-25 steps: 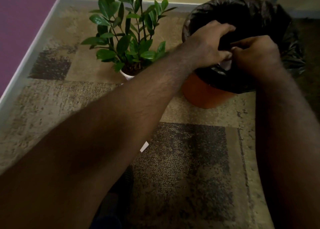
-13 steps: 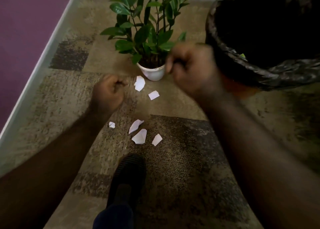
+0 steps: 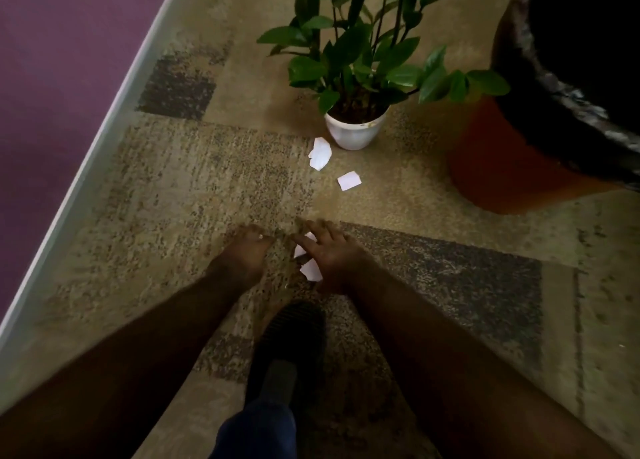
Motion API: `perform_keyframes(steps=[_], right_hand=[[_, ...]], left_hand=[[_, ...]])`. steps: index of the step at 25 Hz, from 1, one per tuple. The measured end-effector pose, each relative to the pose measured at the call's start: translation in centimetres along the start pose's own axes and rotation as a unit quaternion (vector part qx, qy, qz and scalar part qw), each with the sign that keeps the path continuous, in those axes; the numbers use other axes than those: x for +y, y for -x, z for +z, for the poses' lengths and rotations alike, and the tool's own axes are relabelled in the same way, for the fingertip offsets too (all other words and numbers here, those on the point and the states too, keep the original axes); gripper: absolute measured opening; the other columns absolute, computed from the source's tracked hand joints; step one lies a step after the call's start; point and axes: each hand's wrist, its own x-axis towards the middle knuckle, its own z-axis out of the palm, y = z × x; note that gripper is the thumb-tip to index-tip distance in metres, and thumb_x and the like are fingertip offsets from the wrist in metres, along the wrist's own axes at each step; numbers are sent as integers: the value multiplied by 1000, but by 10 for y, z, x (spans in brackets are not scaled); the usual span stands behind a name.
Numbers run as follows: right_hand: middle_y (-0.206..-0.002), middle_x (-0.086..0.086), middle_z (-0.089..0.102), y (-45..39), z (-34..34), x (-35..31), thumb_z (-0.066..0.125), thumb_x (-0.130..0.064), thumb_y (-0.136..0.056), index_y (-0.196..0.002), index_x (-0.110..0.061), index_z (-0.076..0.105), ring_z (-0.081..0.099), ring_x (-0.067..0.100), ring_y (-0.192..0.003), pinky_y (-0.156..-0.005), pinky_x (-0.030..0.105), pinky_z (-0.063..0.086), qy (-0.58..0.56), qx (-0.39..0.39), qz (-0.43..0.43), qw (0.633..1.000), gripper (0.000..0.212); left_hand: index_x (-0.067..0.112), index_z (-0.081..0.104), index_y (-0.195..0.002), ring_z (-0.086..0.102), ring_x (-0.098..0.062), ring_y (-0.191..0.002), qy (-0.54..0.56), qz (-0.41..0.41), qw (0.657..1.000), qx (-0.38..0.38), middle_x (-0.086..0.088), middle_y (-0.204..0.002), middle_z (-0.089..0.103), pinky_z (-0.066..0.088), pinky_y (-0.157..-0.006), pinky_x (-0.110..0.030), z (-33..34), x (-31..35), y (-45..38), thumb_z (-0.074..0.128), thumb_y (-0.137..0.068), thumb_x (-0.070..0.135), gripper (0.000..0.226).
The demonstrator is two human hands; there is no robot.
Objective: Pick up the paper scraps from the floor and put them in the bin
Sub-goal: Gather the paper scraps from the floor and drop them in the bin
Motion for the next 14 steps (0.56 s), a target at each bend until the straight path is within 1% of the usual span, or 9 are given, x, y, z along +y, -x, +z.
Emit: perform_keyframes(steps=[1, 2, 3, 5, 7, 9, 11, 12, 14], right_hand=[[-163, 6, 6, -4, 4, 0, 75, -47, -71, -152, -38, 13, 12, 39, -147, -108, 55, 32, 30, -14, -7, 999, 103], [-163, 7, 8, -6, 9, -1, 75, -46, -72, -151, -38, 18, 13, 40, -147, -108, 55, 31, 52, -27, -13, 998, 98], [-163, 7, 9, -6, 13, -2, 70, -46, -76, -150, -37, 24, 13, 41, -147, -108, 54, 30, 64, -28, -19, 997, 87], [-162, 7, 13, -6, 20, -4, 51, -48, -90, -146, -35, 34, 15, 38, -147, -108, 51, 30, 67, 1, -20, 998, 60], [-159, 11, 19, -3, 19, -4, 39, -44, -97, -146, -29, 35, 22, 35, -143, -107, 49, 34, 49, 7, 2, 999, 51], [-158, 12, 22, -1, 16, -3, 40, -39, -98, -144, -24, 38, 24, 35, -141, -107, 48, 37, 30, -24, 8, 999, 49], [-158, 8, 22, 0, 12, -1, 43, -36, -98, -141, -26, 43, 25, 34, -141, -107, 47, 39, 25, -53, 12, 998, 44], [-156, 6, 27, 2, 8, 3, 43, -37, -97, -137, -30, 47, 31, 32, -139, -105, 46, 41, 16, -59, 14, 998, 40], [-140, 3, 50, 4, -3, 14, 46, -43, -95, -124, -36, 56, 50, 28, -123, -101, 43, 47, -32, -15, 52, 998, 32]], left_hand=[[15, 54, -130, 41, -35, -128, -19, 3, 1000, -1, -18, -137, 46, 31, -110, -40, 0, 2, -2, 57, -85, 18, 46], [16, 56, -128, 42, -33, -126, -34, 4, 999, 0, -15, -135, 47, 32, -109, -41, 1, 3, -3, 55, -87, 18, 41], [16, 56, -127, 42, -32, -126, -42, 6, 999, 4, -14, -135, 46, 31, -109, -40, 2, 5, -2, 53, -88, 17, 39], [14, 57, -126, 42, -29, -127, -42, 15, 999, 8, -12, -136, 47, 30, -109, -36, 5, 5, 3, 50, -90, 14, 37], [13, 57, -124, 44, -28, -126, -33, 33, 999, -4, -13, -137, 47, 32, -106, -33, 8, 8, 9, 47, -91, 11, 35], [11, 60, -121, 46, -27, -126, -10, 43, 999, -14, -13, -137, 47, 36, -103, -32, 7, 14, 15, 46, -92, 12, 31], [11, 65, -115, 53, -26, -117, 41, 52, 998, -2, -11, -127, 54, 43, -97, -33, 4, 23, 21, 49, -92, 13, 27], [12, 67, -110, 56, -25, -110, 72, 58, 996, 2, -10, -120, 56, 45, -91, -34, 3, 28, 24, 52, -92, 14, 25], [11, 69, -103, 58, -25, -101, 119, 70, 990, 1, -9, -111, 58, 46, -84, -32, 5, 34, 28, 55, -91, 16, 20]])
